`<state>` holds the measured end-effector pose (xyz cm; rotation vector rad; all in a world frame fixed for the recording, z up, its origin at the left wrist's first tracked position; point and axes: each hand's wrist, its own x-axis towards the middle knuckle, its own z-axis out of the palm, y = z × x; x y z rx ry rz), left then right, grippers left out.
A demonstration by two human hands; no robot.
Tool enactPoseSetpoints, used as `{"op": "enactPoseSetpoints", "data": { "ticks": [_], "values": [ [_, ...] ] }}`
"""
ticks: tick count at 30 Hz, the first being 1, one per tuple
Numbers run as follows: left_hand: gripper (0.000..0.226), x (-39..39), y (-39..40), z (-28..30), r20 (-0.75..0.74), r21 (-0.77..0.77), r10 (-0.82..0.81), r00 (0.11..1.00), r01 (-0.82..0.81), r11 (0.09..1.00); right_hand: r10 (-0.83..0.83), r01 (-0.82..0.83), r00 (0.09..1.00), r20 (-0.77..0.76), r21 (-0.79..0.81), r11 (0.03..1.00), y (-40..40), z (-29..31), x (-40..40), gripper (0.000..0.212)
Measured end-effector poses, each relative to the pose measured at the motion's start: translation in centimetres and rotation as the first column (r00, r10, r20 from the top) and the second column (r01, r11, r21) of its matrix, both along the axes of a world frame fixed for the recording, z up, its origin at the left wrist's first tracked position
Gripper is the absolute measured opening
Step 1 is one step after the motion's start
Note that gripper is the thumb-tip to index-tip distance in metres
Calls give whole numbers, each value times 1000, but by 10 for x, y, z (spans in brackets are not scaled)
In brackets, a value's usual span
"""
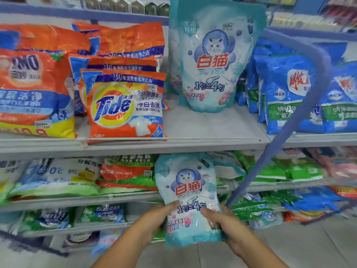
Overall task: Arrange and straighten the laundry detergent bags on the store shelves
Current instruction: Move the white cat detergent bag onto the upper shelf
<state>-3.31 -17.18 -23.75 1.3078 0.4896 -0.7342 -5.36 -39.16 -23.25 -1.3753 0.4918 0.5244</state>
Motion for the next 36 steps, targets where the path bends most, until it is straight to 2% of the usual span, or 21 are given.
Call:
{"op": "enactPoseSetpoints", "data": {
  "ticks": [2,6,8,11,14,17,19,23,26,31,34,36],
  "values": [
    [43,-24,-22,6,28,9,49,998,-50,999,44,-42,998,51,-45,998,-16,5,-14,84],
    [41,-65,-65,22,73,-12,167,983,-167,986,92,-85,986,137,-54,995,-42,26,-39,51],
    [40,-83,-78,34,133,23,190,973,-194,981,111,-106,981,160,-42,993,-55,37,-52,44],
    [42,-104,-90,50,260,105,219,940,-253,962,164,-160,968,187,-35,986,-72,47,-71,48],
    [31,-118,-99,72,373,156,241,896,-317,936,174,-180,953,249,2,984,-81,61,-82,47],
    [23,-121,-106,99,502,210,271,822,-419,883,157,-172,928,338,13,985,-85,84,-84,52],
    [29,-120,-109,118,562,233,287,776,-481,845,150,-164,912,381,4,986,-85,95,-81,57],
    [42,-101,-114,157,681,183,287,674,-536,824,126,-147,859,497,3,989,-88,139,-63,50],
    [33,-74,-115,189,762,181,231,605,-541,822,116,-133,814,569,-12,991,-91,170,-38,46],
    [37,-13,-109,235,835,243,79,544,-494,835,62,-20,743,666,-71,997,-88,205,21,29],
    [24,31,-101,254,828,206,81,554,-435,876,30,78,714,699,-122,989,-75,219,68,39],
    [25,61,-94,262,825,170,95,557,-406,898,25,116,702,712,-148,982,-65,222,98,45]
  ]
}}
